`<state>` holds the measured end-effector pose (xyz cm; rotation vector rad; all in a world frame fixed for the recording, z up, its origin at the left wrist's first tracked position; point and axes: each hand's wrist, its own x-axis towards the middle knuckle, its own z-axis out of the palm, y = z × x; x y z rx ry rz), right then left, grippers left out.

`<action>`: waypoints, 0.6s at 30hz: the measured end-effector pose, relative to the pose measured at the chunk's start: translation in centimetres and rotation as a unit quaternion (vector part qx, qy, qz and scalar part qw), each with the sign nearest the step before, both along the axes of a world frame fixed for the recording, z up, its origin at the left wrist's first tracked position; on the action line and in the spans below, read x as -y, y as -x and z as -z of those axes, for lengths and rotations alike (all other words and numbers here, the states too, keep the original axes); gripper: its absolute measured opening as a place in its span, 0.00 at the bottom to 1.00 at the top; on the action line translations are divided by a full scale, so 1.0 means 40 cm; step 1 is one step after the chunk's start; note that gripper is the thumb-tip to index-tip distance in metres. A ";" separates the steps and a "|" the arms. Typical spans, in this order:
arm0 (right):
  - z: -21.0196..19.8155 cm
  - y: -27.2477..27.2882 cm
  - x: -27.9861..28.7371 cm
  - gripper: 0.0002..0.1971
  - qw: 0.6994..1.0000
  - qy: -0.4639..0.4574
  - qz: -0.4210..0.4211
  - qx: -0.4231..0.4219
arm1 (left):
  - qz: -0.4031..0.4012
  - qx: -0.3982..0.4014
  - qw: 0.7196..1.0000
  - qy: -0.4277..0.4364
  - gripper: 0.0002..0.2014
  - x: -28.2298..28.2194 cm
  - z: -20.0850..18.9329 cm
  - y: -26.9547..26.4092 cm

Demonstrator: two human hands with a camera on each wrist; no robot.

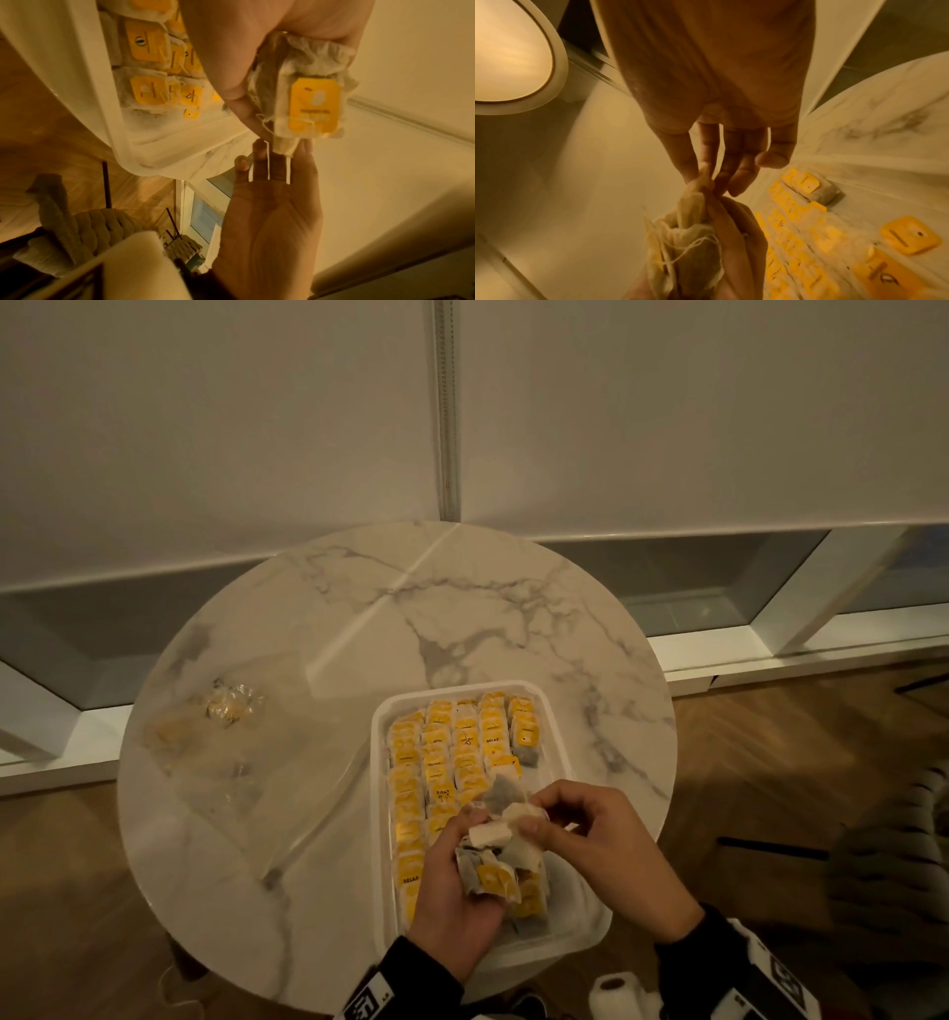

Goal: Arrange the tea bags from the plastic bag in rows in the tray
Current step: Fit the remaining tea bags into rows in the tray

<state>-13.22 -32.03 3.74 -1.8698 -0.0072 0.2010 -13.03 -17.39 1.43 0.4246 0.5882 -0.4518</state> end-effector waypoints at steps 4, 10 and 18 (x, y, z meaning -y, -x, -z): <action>-0.025 -0.002 0.011 0.02 1.000 0.001 -0.006 0.001 | -0.004 0.014 1.000 0.003 0.06 0.007 -0.004 -0.005; -0.085 -0.003 0.046 0.04 0.998 -0.062 -0.016 -0.011 | -0.005 -0.037 0.999 -0.009 0.08 0.001 0.016 -0.023; -0.128 -0.088 0.121 0.09 1.000 -0.017 -0.002 0.021 | -0.037 -0.055 0.997 0.033 0.12 -0.034 0.029 -0.025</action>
